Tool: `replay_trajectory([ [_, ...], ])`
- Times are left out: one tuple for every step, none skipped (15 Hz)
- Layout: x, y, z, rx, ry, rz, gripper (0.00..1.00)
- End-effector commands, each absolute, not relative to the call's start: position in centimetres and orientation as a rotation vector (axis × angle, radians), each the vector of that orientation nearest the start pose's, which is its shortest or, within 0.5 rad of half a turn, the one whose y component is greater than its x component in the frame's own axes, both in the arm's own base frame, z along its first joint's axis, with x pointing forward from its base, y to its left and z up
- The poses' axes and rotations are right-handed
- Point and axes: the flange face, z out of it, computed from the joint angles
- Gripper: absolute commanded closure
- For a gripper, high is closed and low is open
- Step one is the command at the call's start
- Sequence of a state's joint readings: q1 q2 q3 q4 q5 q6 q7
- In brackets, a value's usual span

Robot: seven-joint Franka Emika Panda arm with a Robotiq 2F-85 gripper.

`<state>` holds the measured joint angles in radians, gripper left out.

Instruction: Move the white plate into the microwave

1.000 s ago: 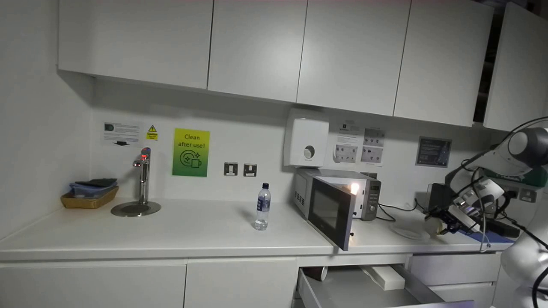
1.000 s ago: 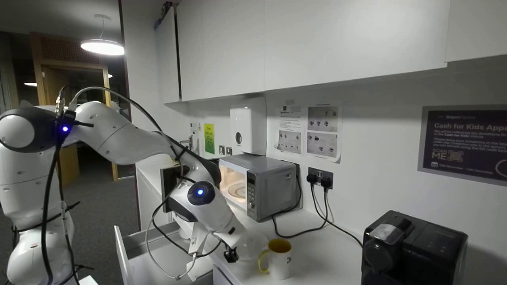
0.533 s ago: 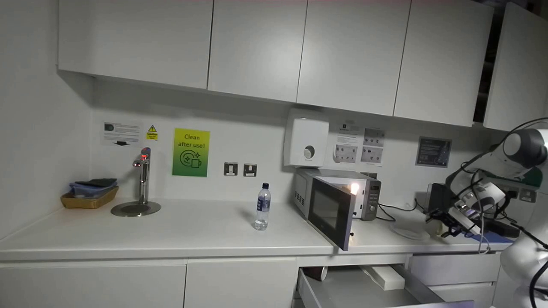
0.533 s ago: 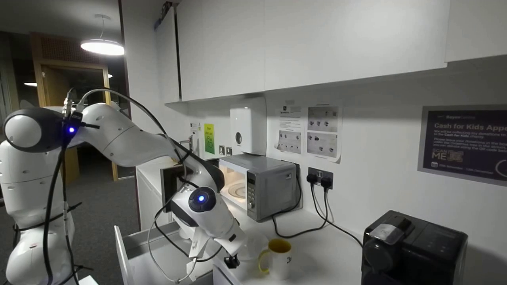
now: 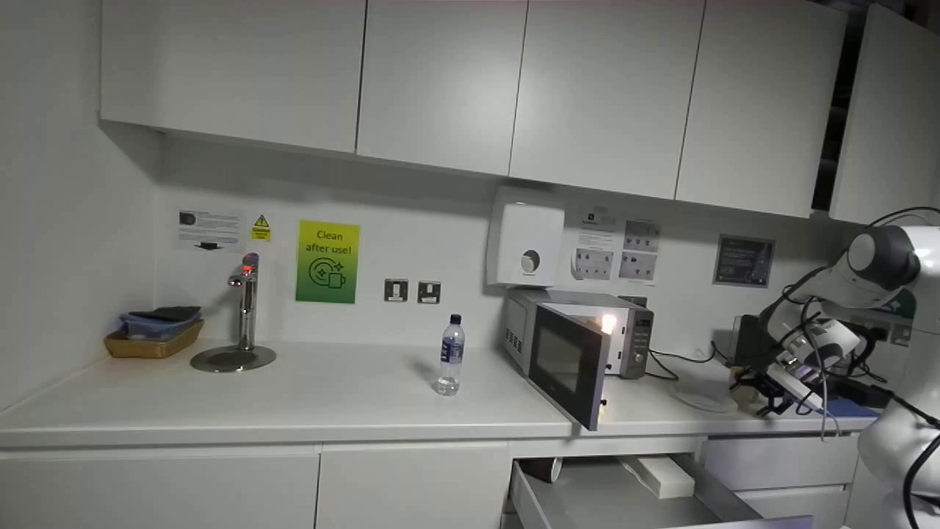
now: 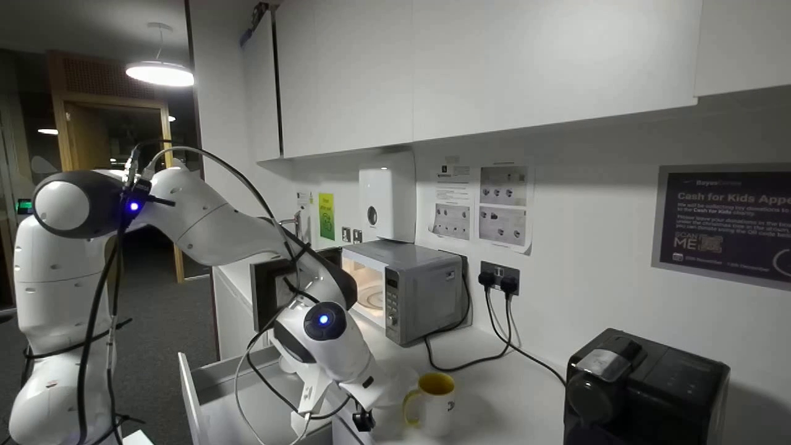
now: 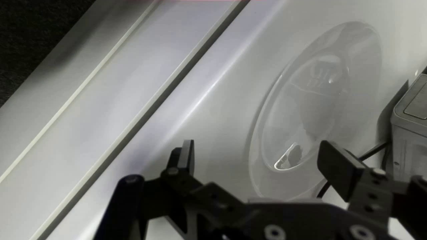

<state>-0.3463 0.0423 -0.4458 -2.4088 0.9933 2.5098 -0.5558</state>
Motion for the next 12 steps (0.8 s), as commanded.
replay_trajectory([
  [34.8, -36.7, 30.2, -2.29, 1.275, -0.607, 0.0],
  [34.9, -36.8, 30.2, -2.27, 1.266, -0.623, 0.0],
  [34.9, -36.9, 30.2, -2.254, 1.261, -0.636, 0.0],
  [34.8, -36.9, 30.1, -2.234, 1.249, -0.646, 0.0],
  [34.8, -37.0, 29.9, -2.218, 1.242, -0.648, 0.0],
  [34.7, -37.1, 29.7, -2.205, 1.233, -0.651, 0.0],
  [34.5, -37.3, 29.5, -2.197, 1.229, -0.648, 0.0],
  [34.4, -37.4, 29.3, -2.19, 1.225, -0.648, 0.0],
  [34.2, -37.5, 29.2, -2.182, 1.221, -0.648, 0.0],
  [34.2, -37.6, 29.0, -2.177, 1.22, -0.649, 0.0],
  [34.2, -37.6, 28.9, -2.175, 1.217, -0.649, 0.0],
  [34.2, -37.7, 28.8, -2.176, 1.214, -0.649, 0.0],
])
